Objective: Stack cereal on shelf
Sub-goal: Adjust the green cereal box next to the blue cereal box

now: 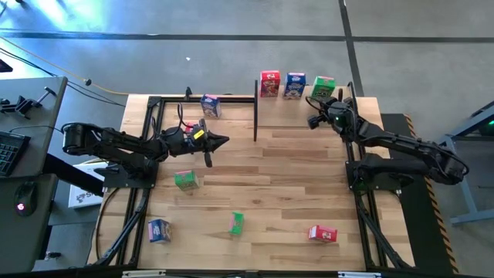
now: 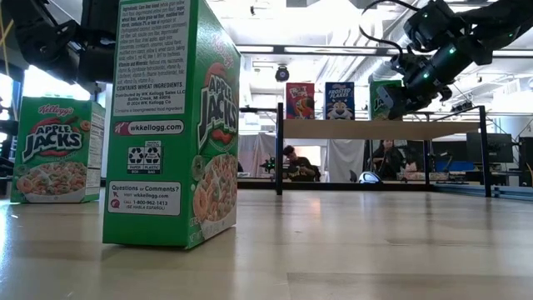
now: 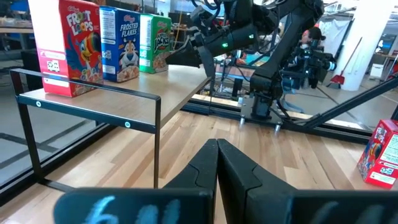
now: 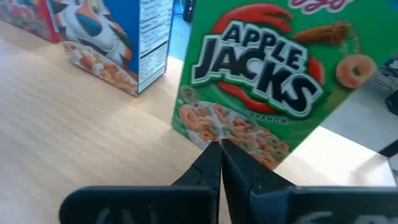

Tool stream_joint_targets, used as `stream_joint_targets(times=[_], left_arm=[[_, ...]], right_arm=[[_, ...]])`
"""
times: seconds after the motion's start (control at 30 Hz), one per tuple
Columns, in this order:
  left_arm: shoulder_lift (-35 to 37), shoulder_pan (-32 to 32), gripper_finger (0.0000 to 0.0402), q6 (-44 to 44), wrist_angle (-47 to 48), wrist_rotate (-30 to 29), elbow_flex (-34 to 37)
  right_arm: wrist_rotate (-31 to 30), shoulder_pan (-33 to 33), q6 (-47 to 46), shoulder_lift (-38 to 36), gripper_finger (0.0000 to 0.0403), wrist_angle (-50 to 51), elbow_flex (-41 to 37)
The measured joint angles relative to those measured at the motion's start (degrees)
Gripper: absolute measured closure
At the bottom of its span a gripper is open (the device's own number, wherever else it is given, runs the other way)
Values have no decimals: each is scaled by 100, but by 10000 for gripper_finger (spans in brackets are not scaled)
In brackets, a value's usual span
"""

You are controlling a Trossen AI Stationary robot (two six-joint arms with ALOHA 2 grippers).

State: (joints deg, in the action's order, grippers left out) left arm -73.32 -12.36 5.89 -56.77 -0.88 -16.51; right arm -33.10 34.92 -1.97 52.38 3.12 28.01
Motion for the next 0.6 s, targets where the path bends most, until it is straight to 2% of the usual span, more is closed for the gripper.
stream_joint_targets(times=[0.6], left_arm=[[0, 2, 401, -4, 0, -1, 0]], right_arm=[[213, 298, -100, 4, 403, -121, 0]])
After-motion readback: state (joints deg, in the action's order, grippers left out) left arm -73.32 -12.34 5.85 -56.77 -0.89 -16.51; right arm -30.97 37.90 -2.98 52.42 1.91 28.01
